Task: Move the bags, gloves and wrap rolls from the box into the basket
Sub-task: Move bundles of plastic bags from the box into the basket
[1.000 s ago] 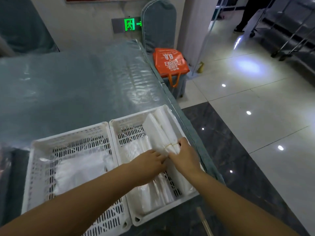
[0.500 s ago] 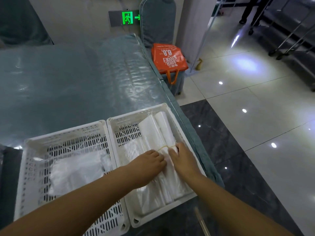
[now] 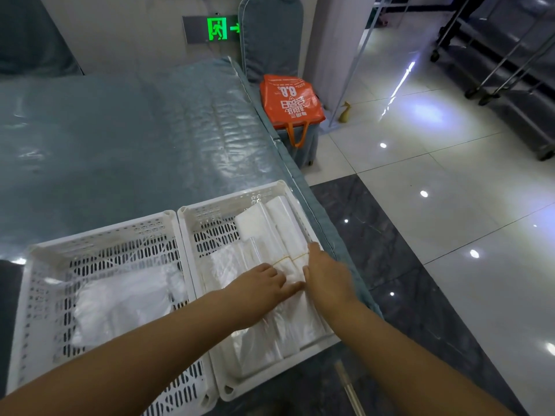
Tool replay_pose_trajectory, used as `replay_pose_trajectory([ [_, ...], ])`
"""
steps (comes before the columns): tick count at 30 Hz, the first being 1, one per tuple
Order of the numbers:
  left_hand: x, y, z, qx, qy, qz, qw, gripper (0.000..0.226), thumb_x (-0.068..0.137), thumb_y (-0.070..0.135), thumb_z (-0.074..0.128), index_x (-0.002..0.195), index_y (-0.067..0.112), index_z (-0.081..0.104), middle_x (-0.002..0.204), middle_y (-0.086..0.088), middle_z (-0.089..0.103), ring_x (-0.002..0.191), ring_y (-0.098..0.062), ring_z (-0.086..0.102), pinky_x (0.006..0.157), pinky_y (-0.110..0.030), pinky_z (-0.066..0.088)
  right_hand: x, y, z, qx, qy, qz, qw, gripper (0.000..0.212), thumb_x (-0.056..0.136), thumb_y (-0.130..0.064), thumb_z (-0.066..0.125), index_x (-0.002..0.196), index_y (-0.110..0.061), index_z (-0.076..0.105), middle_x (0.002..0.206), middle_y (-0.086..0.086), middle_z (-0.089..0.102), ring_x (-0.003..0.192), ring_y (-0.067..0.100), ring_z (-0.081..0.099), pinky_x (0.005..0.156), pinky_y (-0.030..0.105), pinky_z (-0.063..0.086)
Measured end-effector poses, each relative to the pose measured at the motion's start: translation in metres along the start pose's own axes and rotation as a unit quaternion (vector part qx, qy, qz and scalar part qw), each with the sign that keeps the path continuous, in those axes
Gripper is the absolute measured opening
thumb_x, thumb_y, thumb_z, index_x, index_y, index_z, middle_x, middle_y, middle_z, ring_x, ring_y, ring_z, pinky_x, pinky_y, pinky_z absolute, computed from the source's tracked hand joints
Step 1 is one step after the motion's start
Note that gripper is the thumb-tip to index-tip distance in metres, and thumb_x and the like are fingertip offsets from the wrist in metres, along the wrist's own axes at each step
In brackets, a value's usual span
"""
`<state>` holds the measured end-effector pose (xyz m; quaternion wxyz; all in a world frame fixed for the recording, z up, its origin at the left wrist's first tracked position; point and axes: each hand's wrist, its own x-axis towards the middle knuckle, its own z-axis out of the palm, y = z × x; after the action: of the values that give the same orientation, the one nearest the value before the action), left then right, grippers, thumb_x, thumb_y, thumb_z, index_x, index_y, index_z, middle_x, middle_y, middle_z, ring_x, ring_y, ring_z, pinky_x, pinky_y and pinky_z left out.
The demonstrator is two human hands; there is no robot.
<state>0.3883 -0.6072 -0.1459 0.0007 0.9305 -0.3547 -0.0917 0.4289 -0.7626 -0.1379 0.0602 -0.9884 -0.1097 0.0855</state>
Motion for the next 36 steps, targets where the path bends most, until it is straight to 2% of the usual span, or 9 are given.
replay_pose_trajectory([
  [4,-0.002,0.000,0.004,-0.009,0.007,0.002,1.000,0.086,0.078,0.008,0.064,0.146,0.019,0.011,0.121,-0.010,0.053,0.113,-0.029,0.046,0.110,-0.039,0.023,-0.006,0.000,-0.006,-0.098,0.022,-0.057,0.993,0.028,0.089,-0.020,0.061,0.112,-0.016,0.046,0.106,0.004,0.061,0.087,0.018,0.059,0.069,0.028,0.053],
  [8,-0.016,0.001,0.006,-0.032,0.076,-0.018,0.996,0.067,0.075,0.003,0.064,0.137,0.014,0.039,0.125,-0.009,0.057,0.118,-0.026,0.051,0.109,-0.036,0.028,-0.009,0.002,-0.007,-0.081,0.064,-0.092,0.990,0.022,0.086,-0.019,0.062,0.107,-0.018,0.054,0.104,0.002,0.057,0.087,0.016,0.053,0.071,0.027,0.050],
  [10,-0.028,0.005,0.008,-0.057,0.112,-0.104,0.987,0.062,0.072,0.008,0.067,0.131,0.014,0.048,0.130,-0.009,0.057,0.121,-0.025,0.051,0.106,-0.035,0.030,-0.014,0.000,-0.003,-0.009,0.037,-0.119,0.992,0.020,0.090,-0.024,0.055,0.110,-0.019,0.054,0.105,0.001,0.058,0.086,0.017,0.056,0.068,0.028,0.051],
  [13,-0.046,0.010,0.015,-0.129,0.101,-0.260,0.952,0.062,0.083,0.028,0.059,0.138,0.014,0.036,0.146,-0.008,0.038,0.135,-0.023,0.032,0.111,-0.032,0.017,-0.020,-0.004,0.006,0.015,0.011,-0.139,0.990,0.025,0.090,-0.031,0.053,0.111,-0.018,0.053,0.105,0.000,0.057,0.080,0.016,0.056,0.060,0.025,0.044],
  [15,-0.052,0.012,0.017,-0.151,0.078,-0.299,0.939,0.059,0.086,0.027,0.054,0.139,0.015,0.033,0.149,-0.007,0.032,0.137,-0.021,0.026,0.112,-0.034,0.019,-0.022,-0.005,0.010,0.008,0.027,-0.122,0.992,0.027,0.087,-0.031,0.059,0.109,-0.018,0.054,0.102,0.000,0.057,0.075,0.013,0.052,0.058,0.021,0.037],
  [20,-0.061,0.019,0.015,-0.150,0.051,-0.300,0.941,0.060,0.088,0.024,0.053,0.142,0.018,0.027,0.153,-0.008,0.024,0.139,-0.022,0.022,0.109,-0.037,0.029,-0.028,-0.023,0.017,0.021,0.026,-0.134,0.990,0.024,0.088,-0.042,0.054,0.090,-0.019,0.063,0.087,-0.002,0.061,0.076,0.012,0.050,0.069,0.028,0.045],
  [27,-0.072,0.026,0.020,-0.062,0.023,-0.243,0.968,0.055,0.080,0.011,0.062,0.129,0.025,0.042,0.138,-0.009,0.043,0.119,-0.025,0.045,0.085,-0.037,0.048,-0.023,-0.040,0.018,0.012,-0.008,-0.085,0.996,0.025,0.084,-0.036,0.055,0.065,-0.019,0.053,0.067,0.000,0.051,0.075,0.018,0.048,0.067,0.031,0.032],
  [32,-0.075,0.027,0.021,-0.047,0.020,-0.244,0.968,0.056,0.079,0.012,0.065,0.129,0.023,0.042,0.134,-0.008,0.047,0.116,-0.025,0.048,0.087,-0.038,0.049,-0.024,-0.043,0.017,0.021,0.014,-0.095,0.995,0.017,0.080,-0.032,0.061,0.082,-0.016,0.056,0.083,0.002,0.057,0.079,0.020,0.051,0.070,0.032,0.038],
  [36,-0.078,0.027,0.018,-0.049,0.033,-0.244,0.968,0.055,0.081,0.013,0.063,0.130,0.025,0.042,0.134,-0.006,0.049,0.116,-0.023,0.050,0.093,-0.037,0.045,-0.026,-0.048,0.018,0.079,0.054,-0.123,0.988,0.025,0.080,-0.029,0.067,0.097,-0.019,0.051,0.091,0.000,0.056,0.079,0.016,0.051,0.072,0.030,0.044],
])
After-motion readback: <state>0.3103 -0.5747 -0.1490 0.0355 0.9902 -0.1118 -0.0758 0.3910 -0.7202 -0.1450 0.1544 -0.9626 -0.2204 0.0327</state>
